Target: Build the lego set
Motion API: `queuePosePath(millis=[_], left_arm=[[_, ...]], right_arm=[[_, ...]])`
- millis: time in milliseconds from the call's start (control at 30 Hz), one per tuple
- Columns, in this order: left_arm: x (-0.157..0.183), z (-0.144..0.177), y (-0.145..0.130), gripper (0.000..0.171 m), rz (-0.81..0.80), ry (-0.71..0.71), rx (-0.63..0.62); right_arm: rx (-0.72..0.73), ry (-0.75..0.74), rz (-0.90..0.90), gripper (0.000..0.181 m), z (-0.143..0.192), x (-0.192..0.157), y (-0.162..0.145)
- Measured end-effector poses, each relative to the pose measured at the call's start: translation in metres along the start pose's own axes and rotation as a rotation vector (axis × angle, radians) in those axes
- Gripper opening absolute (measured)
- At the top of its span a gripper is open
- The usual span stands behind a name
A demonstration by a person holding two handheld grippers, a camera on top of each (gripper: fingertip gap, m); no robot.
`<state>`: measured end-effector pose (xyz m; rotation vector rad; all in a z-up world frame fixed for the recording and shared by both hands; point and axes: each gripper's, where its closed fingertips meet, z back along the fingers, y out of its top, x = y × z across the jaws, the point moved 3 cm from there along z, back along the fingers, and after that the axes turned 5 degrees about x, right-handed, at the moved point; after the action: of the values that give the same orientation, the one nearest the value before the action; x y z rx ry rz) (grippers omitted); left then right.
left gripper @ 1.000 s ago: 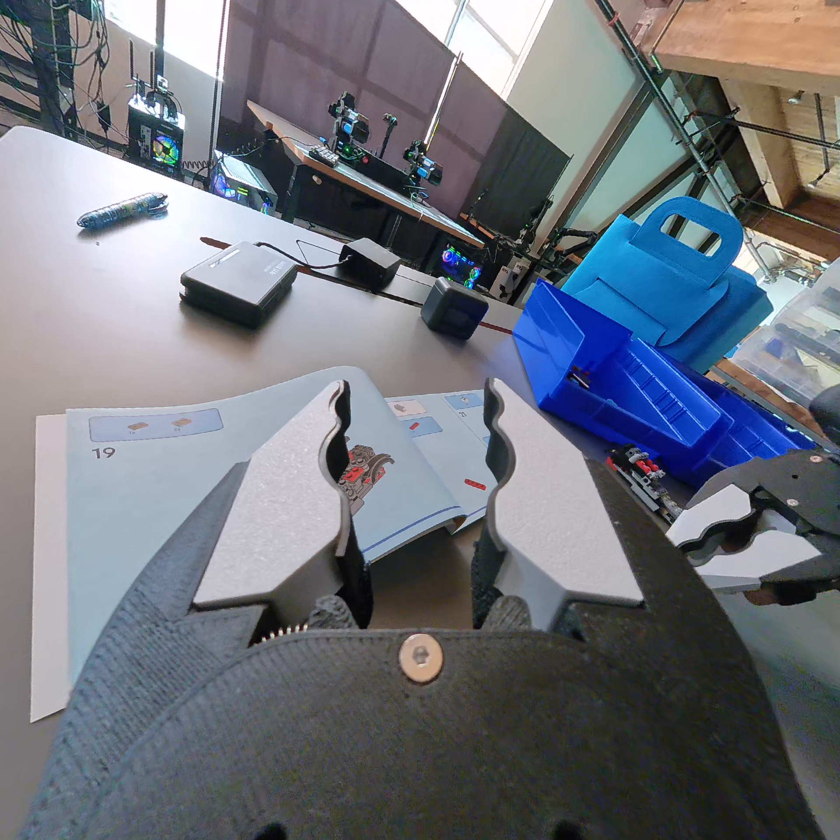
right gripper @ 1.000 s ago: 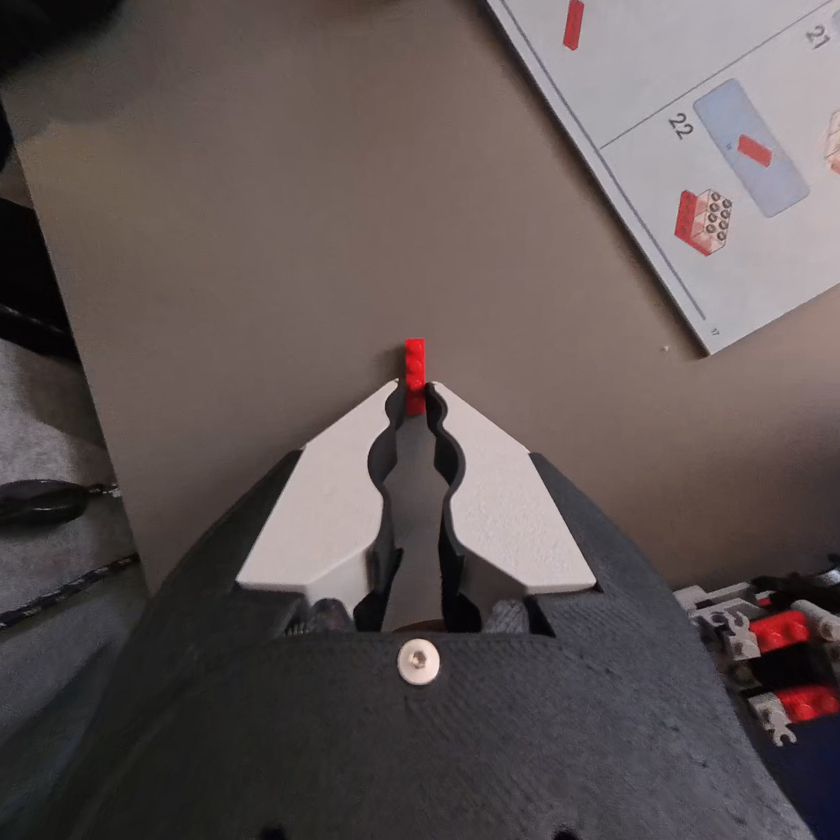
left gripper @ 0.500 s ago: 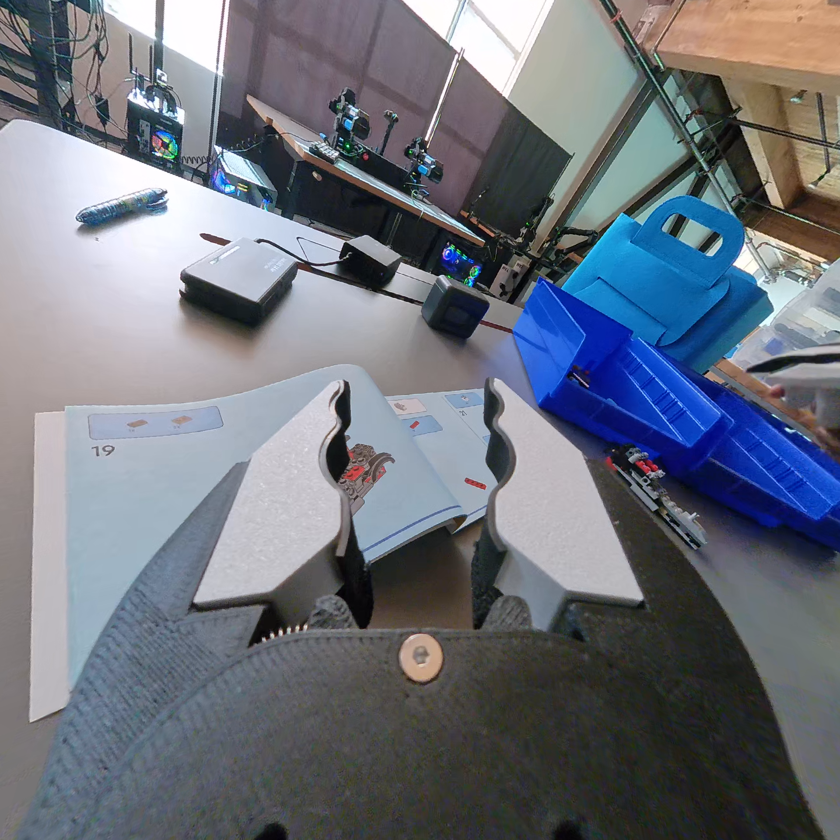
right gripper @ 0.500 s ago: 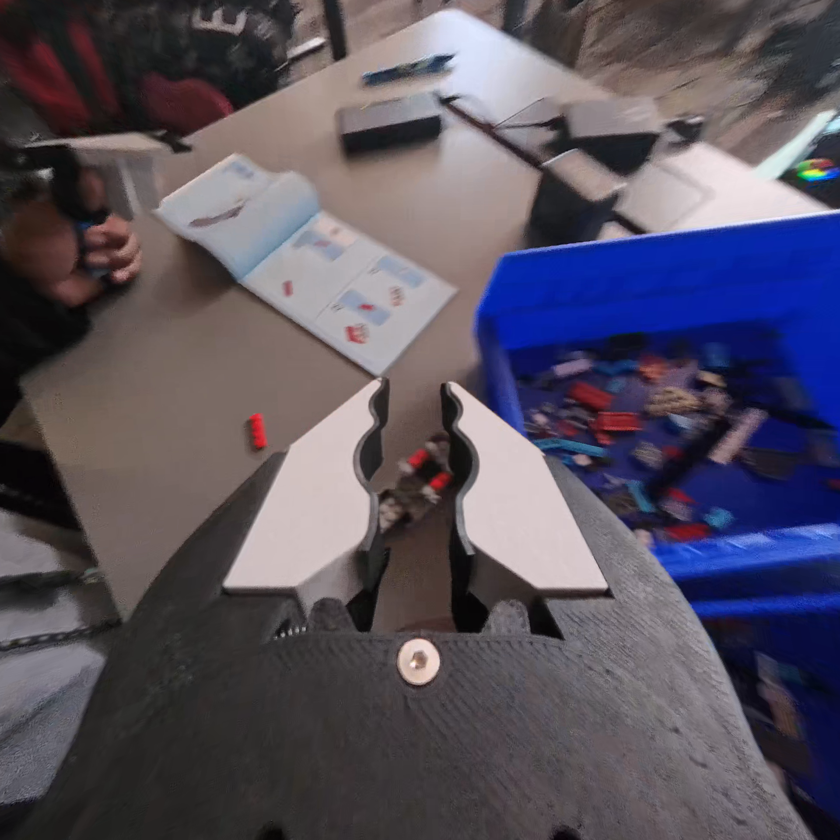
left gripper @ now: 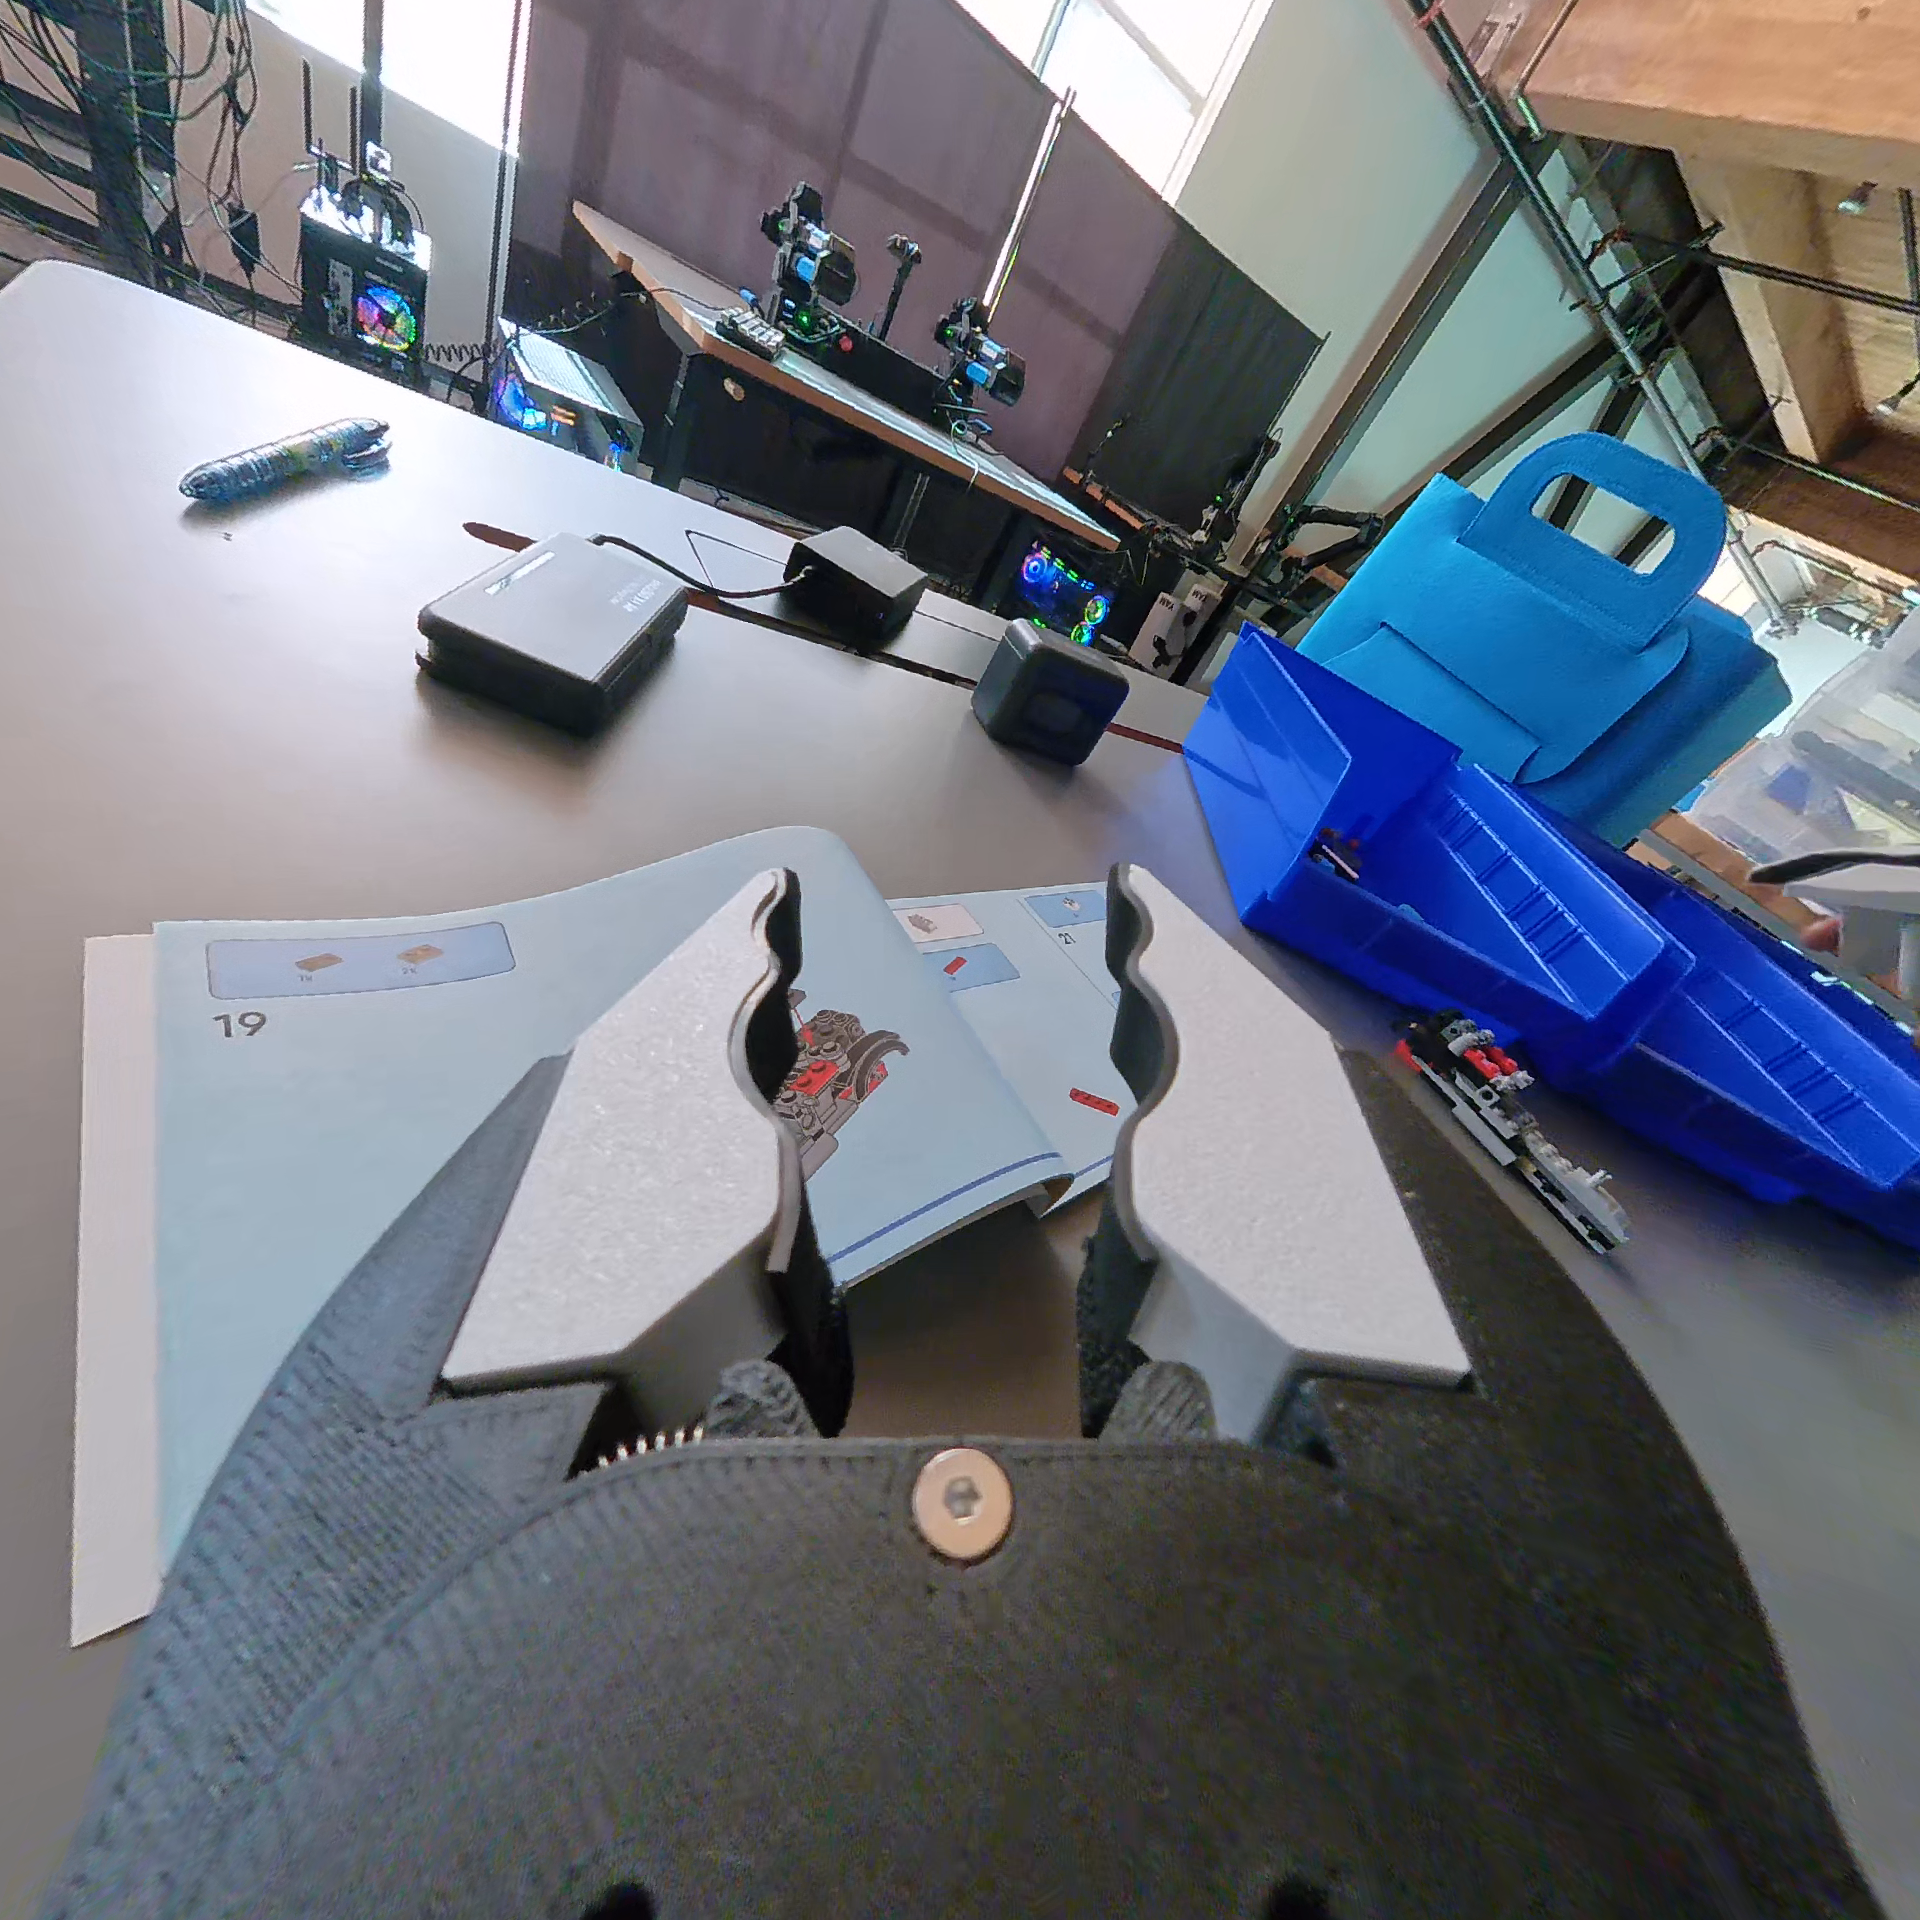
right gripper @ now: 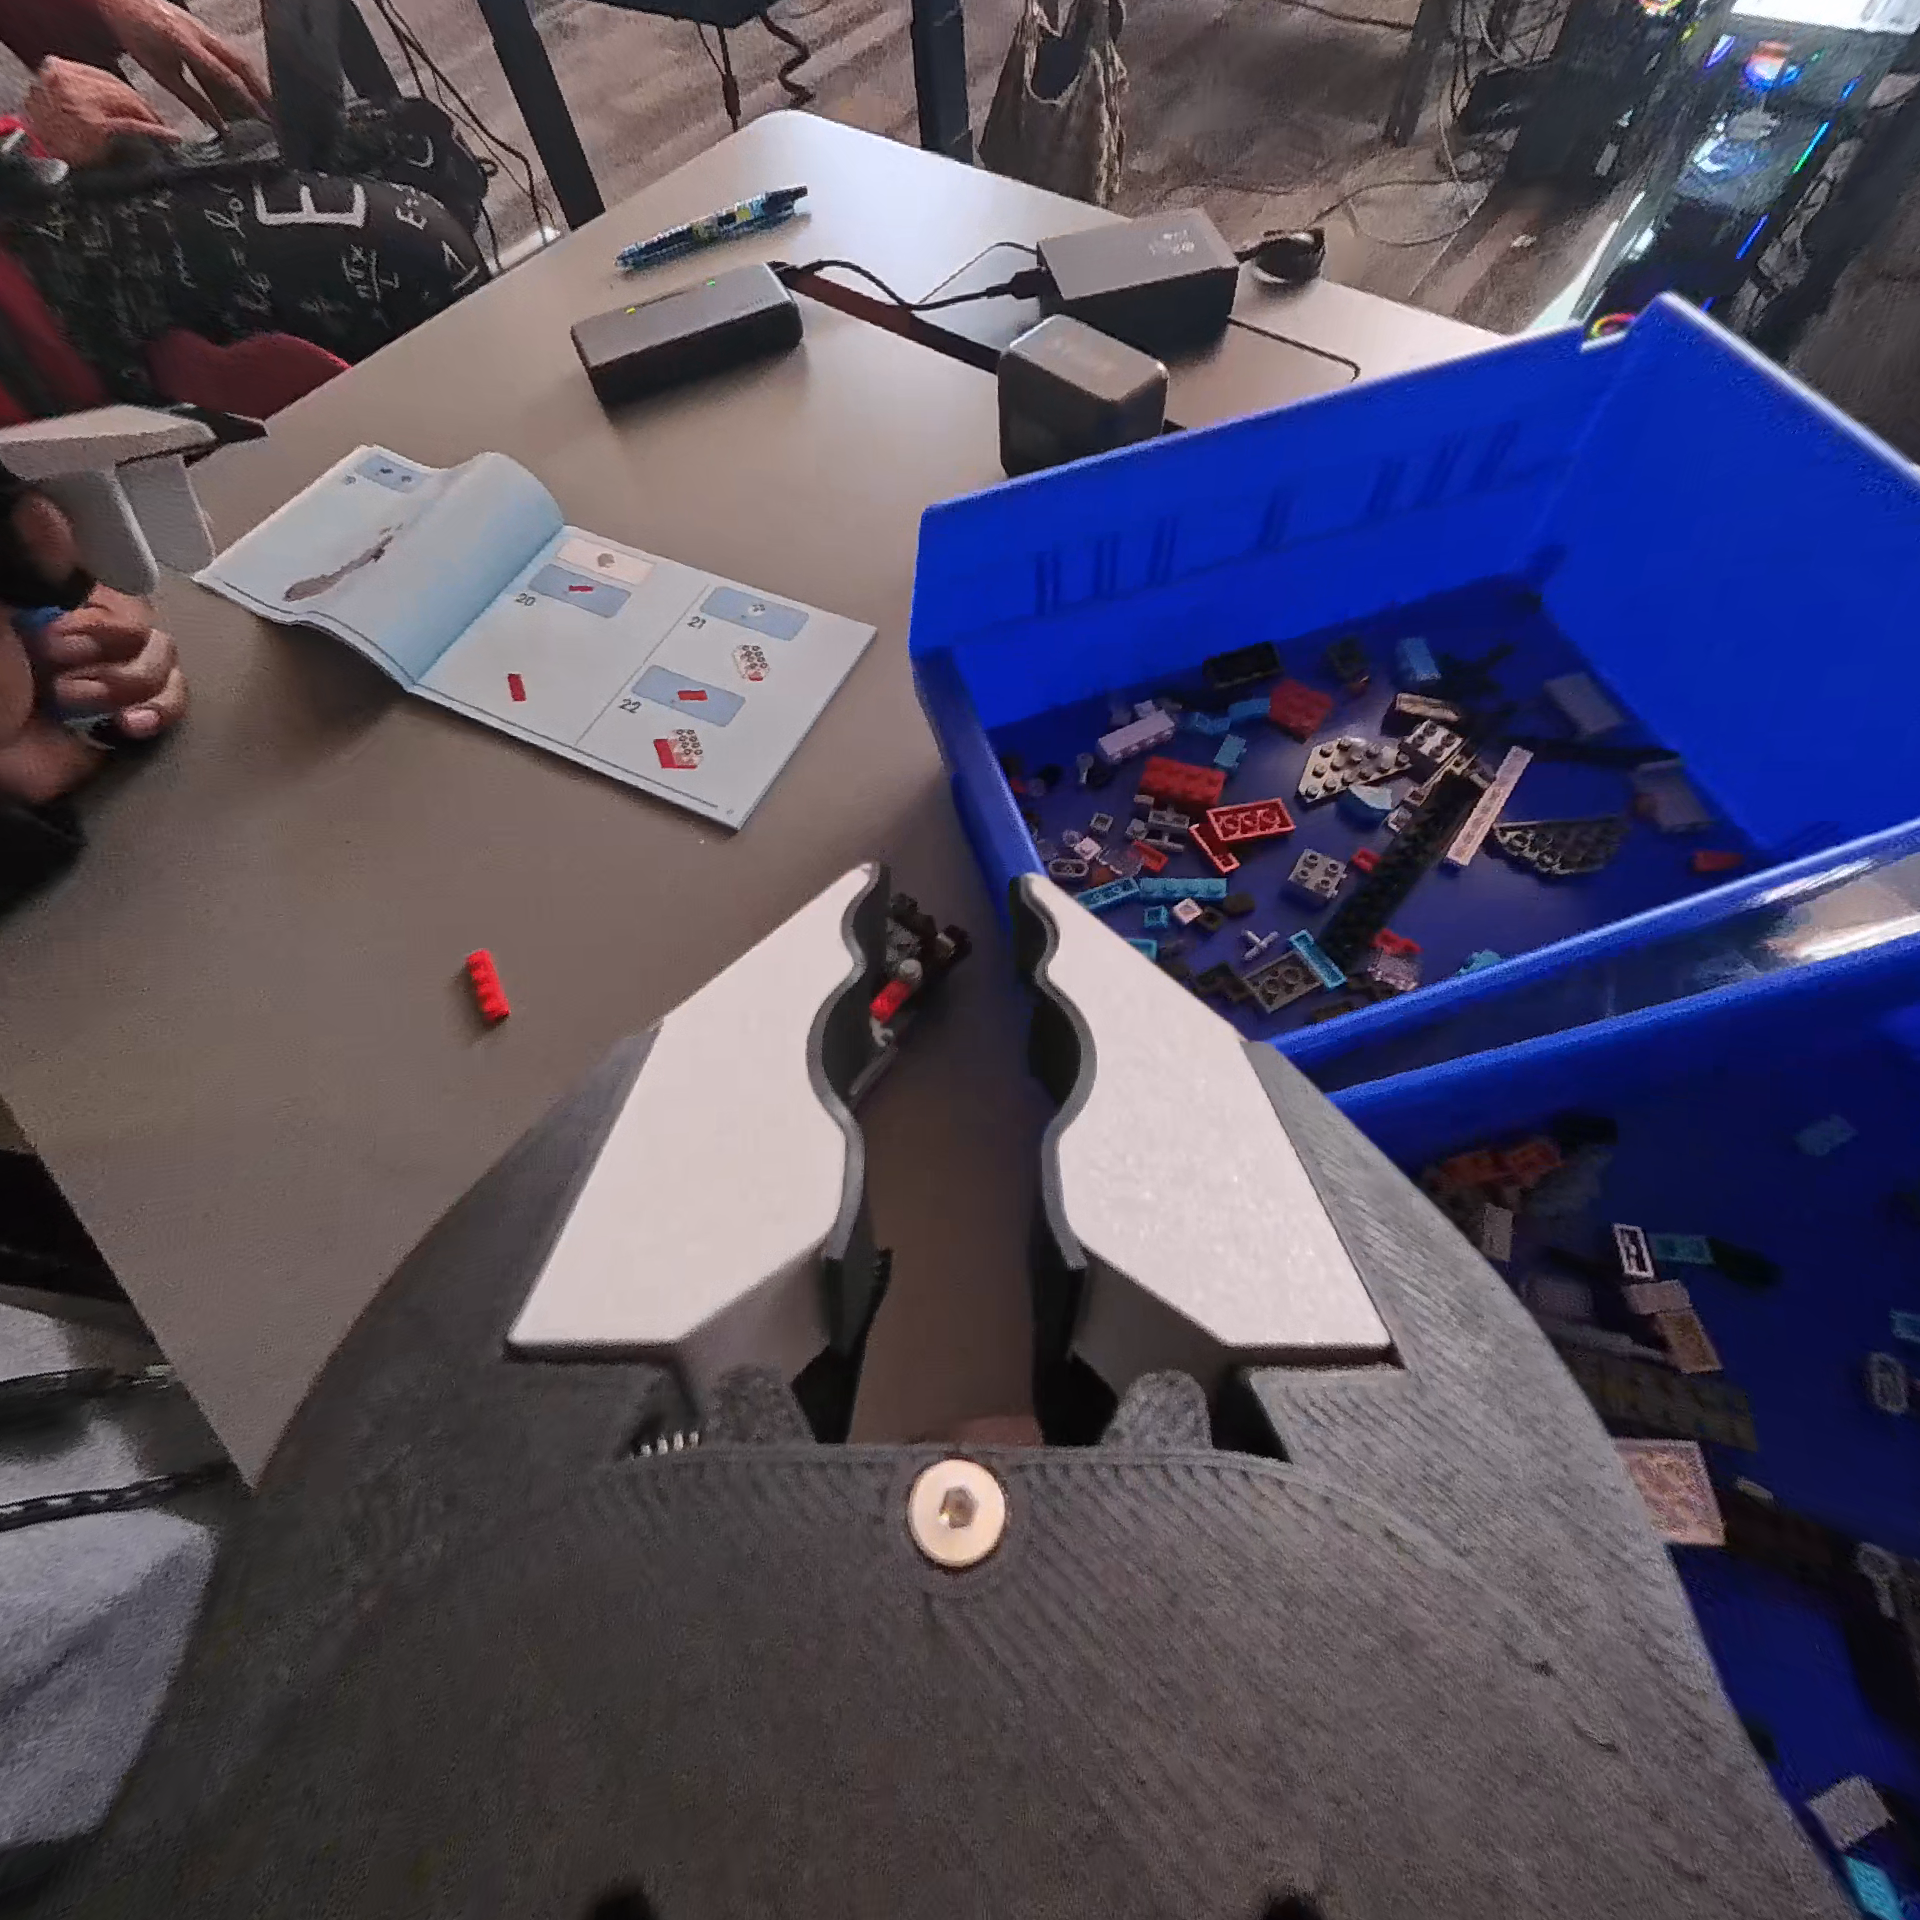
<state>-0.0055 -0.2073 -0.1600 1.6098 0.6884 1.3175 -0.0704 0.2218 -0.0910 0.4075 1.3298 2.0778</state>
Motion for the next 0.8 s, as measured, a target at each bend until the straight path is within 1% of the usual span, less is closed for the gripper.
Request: queuePosePath(millis=[100,233,400,500,633,800], left_arm=[[0.0,0.0,0.0,0.059,-0.001,-0.001,-0.002],[0.0,0.0,0.0,0.059,-0.002,-0.001,-0.001],[0.0,0.0,0.0,0.059,-0.002,0.001,0.0],[0.0,0.0,0.0,0.059,-0.003,0.002,-0.002],[-0.001,-0.001,-0.001,0.059,-0.003,0.007,-0.006],[-0.002,-0.002,-0.002,0.059,-0.007,0.019,-0.016]], right_arm=[[-0.005,0.0,-0.009,0.025,0.002,-0.001,-0.005],[0.002,-0.014,-0.008,0.025,0.007,0.003,-0.004],[0.026,-0.078,0.001,0.025,0.023,0.021,0.005],[0.043,-0.145,0.0,0.025,0.042,0.04,0.011],[0.072,-0.259,0.001,0.026,0.077,0.069,0.018],[0.096,-0.346,-0.002,0.025,0.111,0.089,0.02]])
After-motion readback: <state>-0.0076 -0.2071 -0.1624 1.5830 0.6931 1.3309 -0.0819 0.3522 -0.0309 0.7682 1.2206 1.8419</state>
